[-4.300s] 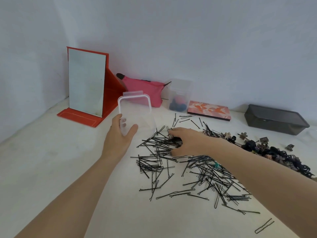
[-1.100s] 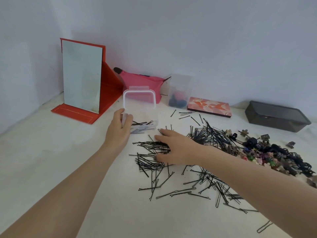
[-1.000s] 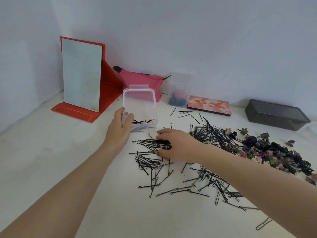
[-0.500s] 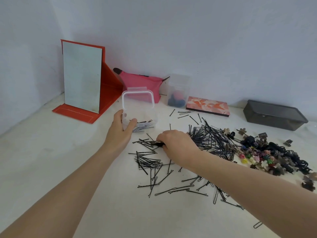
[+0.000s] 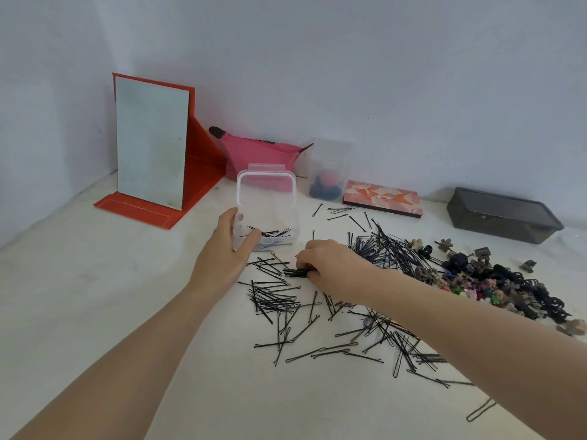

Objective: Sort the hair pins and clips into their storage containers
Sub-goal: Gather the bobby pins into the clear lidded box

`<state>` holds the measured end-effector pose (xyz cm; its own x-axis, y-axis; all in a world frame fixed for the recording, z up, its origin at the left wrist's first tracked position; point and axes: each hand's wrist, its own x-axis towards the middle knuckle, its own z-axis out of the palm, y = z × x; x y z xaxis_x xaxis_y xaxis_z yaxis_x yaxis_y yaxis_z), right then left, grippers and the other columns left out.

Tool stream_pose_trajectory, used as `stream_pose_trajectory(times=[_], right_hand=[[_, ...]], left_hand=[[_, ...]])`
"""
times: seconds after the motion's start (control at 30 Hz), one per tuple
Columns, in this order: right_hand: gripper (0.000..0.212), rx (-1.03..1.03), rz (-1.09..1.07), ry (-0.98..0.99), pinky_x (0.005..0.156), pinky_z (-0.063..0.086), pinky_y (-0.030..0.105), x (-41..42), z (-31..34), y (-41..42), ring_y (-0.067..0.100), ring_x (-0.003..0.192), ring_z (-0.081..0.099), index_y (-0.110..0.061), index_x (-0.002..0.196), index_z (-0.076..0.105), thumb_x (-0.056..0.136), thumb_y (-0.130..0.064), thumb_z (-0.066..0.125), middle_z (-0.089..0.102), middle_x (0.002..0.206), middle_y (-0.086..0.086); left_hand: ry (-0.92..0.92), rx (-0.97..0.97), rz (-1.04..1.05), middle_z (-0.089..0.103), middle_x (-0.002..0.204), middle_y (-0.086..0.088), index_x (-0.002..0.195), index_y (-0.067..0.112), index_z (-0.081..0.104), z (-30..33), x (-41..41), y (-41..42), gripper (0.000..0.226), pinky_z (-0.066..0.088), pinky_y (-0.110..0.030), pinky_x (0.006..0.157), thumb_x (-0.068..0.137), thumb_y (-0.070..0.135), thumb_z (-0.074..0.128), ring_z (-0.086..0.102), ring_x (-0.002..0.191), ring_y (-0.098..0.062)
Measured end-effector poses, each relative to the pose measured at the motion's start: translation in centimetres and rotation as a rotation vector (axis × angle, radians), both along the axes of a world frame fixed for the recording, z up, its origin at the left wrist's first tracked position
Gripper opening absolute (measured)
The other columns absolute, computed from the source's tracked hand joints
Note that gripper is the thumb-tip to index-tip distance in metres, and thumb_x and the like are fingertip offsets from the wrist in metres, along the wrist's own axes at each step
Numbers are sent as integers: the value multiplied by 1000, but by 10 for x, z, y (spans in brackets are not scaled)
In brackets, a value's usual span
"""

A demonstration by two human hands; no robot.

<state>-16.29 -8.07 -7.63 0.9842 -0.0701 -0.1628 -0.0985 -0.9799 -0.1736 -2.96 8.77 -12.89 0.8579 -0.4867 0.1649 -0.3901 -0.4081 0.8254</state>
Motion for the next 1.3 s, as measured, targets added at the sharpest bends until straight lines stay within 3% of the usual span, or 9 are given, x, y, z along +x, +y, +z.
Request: stream_pose_trajectory(times=[0.23, 0.4, 0.47, 0.57, 0.8, 0.97, 1.1, 1.17, 1.3], right_hand=[[29, 80, -37, -40, 89, 53, 32, -1, 10, -3, 16, 96, 61, -19, 108, 72, 90, -7, 53, 70, 105, 1], [20, 229, -18, -25, 64, 40, -1, 11, 52, -13, -11, 70, 61, -24, 98, 77, 84, -12, 68, 71, 82, -15], [19, 253, -33, -59, 56, 42, 1, 25, 72, -15, -13, 61, 61, -28, 93, 77, 84, -13, 70, 68, 70, -22], [22, 260, -66, -130, 60, 59, 28, 52, 93, -13, 15, 61, 69, -31, 85, 76, 80, -11, 71, 66, 58, -21], [25, 25, 66, -74, 84, 55, 32, 107, 60, 10, 17, 91, 66, -18, 102, 77, 85, -8, 62, 69, 87, -9], [36, 55, 41, -53, 99, 49, 31, 114, 37, 5, 17, 115, 60, -17, 125, 66, 95, -7, 49, 63, 130, -1], [30, 159, -85, -234, 80, 53, 24, 92, 51, -11, 14, 94, 62, -19, 109, 73, 96, -13, 46, 70, 111, -4], [27, 244, -116, -163, 70, 49, 21, 80, 53, -11, 18, 92, 64, -17, 111, 72, 97, -22, 50, 71, 109, -1], [33, 229, -20, 27, 78, 43, 13, 69, 46, 7, 8, 93, 59, -24, 123, 66, 99, -23, 44, 64, 117, -7]], left_hand=[[-4, -12, -51, 35, 155, 15, 148, 33, 23, -3, 5, 1, 62, 35, -37, 110, 96, 57, 45, 38, 140, -12], [-5, 18, -65, 31, 155, 21, 146, 41, 18, -4, 4, 1, 64, 36, -46, 111, 92, 69, 38, 39, 139, -9], [-16, 30, -63, 31, 155, 22, 147, 41, 17, -3, 4, 1, 65, 36, -45, 111, 92, 69, 37, 40, 139, -10], [-41, 71, -44, 32, 156, 19, 149, 37, 18, -1, 3, 0, 64, 35, -41, 107, 94, 64, 37, 41, 138, -14], [-50, 100, -12, 42, 151, 13, 150, 36, 18, -3, 5, -1, 65, 37, -37, 96, 94, 64, 36, 50, 129, -19], [-75, 83, -23, 37, 154, 16, 149, 36, 18, -2, 3, 0, 63, 37, -38, 99, 95, 62, 38, 46, 134, -17], [-74, 92, -25, 36, 154, 19, 148, 38, 19, -1, 2, 0, 61, 34, -35, 97, 95, 63, 37, 44, 136, -14], [-75, 90, -27, 35, 154, 19, 148, 36, 20, 0, 1, 0, 61, 34, -35, 98, 95, 61, 38, 43, 136, -14], [-57, 89, -39, 32, 156, 19, 150, 35, 18, 1, -1, 0, 66, 35, -39, 104, 94, 66, 34, 43, 137, -14]])
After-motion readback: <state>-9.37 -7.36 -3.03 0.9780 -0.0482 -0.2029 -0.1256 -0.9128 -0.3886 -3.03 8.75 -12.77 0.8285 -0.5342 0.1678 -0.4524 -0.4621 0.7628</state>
